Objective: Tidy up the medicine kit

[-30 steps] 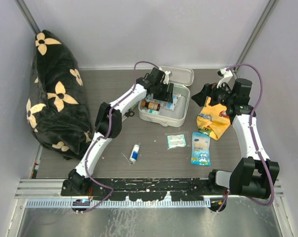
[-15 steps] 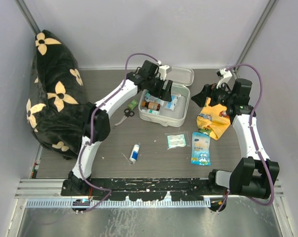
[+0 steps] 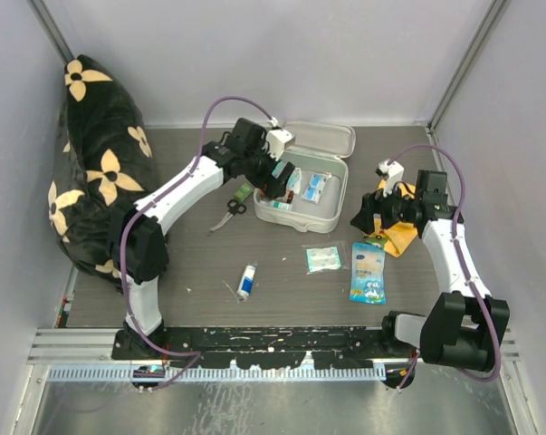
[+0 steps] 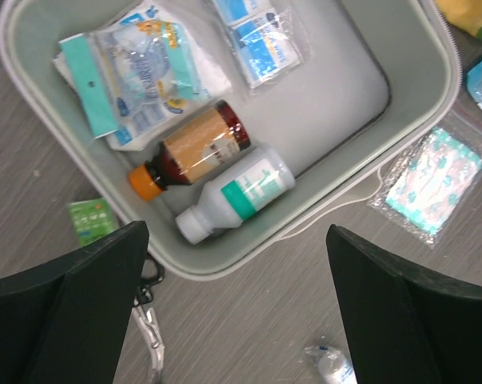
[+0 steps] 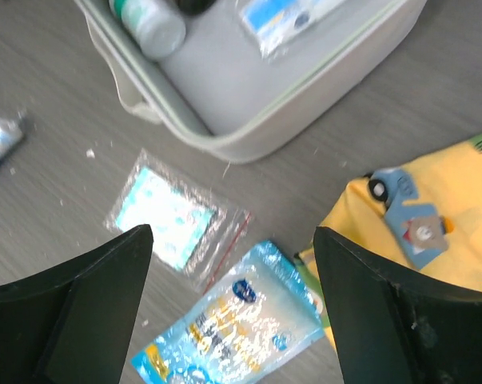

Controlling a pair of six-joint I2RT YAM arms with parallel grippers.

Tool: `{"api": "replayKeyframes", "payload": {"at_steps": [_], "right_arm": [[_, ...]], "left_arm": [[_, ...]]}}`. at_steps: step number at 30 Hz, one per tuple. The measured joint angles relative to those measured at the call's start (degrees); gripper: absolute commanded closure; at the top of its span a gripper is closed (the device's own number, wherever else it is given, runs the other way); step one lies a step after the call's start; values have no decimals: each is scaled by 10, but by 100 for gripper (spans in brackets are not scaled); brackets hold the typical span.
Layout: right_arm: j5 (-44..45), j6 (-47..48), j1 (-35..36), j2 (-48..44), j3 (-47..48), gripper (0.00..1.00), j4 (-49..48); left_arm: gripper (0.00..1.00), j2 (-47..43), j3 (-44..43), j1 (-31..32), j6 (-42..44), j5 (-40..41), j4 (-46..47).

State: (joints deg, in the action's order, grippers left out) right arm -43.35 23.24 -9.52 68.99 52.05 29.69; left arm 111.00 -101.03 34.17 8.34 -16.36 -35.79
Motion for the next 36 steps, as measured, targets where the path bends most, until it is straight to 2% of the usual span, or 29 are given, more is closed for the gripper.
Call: {"api": "replayKeyframes", "payload": {"at_steps": [9,22,29,36], "right_arm": [[18,94,20,23,-82,19,41],[135,89,150,117,-101,23,-22],[180,81,168,158,-93,33,-47],[189,84,171,159,-93,47,-54]], "left_arm": [[2,-42,34,-11,29,31,15],[2,-76,86,-11,38,57,38],[1,-98,108,-11,47,61,45],[1,-101,118,-11,51,66,57]]}}
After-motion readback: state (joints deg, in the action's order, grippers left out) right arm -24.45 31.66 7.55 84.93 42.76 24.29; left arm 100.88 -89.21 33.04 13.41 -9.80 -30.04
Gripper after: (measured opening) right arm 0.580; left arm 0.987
